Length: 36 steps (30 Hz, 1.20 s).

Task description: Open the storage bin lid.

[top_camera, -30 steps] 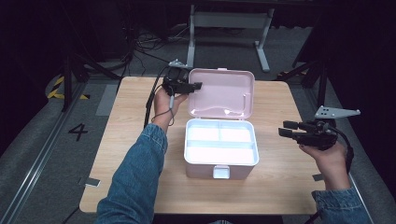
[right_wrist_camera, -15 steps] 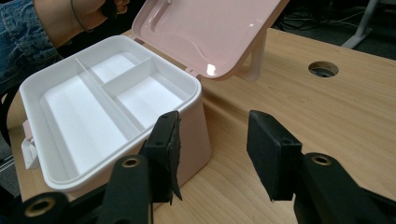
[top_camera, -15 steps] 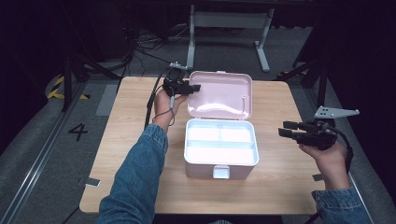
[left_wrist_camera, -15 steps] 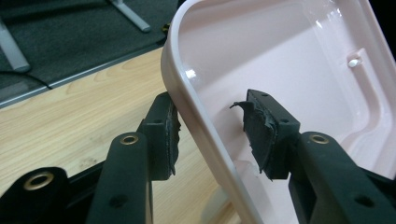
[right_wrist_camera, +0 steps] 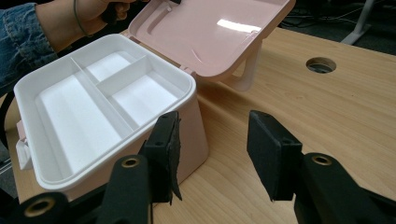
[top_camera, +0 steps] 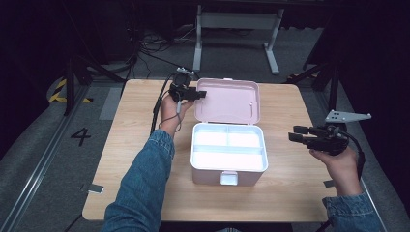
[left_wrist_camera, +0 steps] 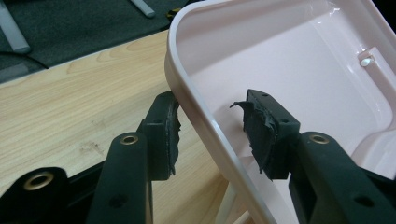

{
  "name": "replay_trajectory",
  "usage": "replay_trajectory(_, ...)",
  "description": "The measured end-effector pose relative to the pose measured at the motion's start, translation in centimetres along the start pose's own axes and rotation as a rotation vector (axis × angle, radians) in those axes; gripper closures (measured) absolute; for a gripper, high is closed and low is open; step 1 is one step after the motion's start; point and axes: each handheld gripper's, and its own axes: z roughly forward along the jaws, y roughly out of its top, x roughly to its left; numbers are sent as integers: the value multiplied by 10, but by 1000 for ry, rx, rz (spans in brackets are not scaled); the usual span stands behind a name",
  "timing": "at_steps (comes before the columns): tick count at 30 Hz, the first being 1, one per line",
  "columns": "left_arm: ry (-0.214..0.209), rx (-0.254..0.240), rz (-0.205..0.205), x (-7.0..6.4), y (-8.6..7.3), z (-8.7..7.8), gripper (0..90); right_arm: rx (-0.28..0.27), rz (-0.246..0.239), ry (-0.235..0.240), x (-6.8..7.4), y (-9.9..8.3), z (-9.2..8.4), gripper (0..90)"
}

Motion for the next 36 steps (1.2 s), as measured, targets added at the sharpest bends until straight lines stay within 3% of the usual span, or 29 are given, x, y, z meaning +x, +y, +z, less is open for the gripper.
replay_trajectory(13,-14,53,-43,7,-4,8,548,-7,12,0,-3,-2,0,545)
replay_trajectory(19,57,116,24,4,-8,12,567,-3,13,0,-4,-3,0,544)
replay_trajectory(30,63,154,30,6,-12,17,580,7,23,8,-5,-4,3,543)
replay_trajectory(34,60,211,2,8,-12,21,574,8,23,8,-5,-4,4,539)
replay_trajectory(36,73,224,10,7,-12,22,572,10,21,8,-5,-4,4,539)
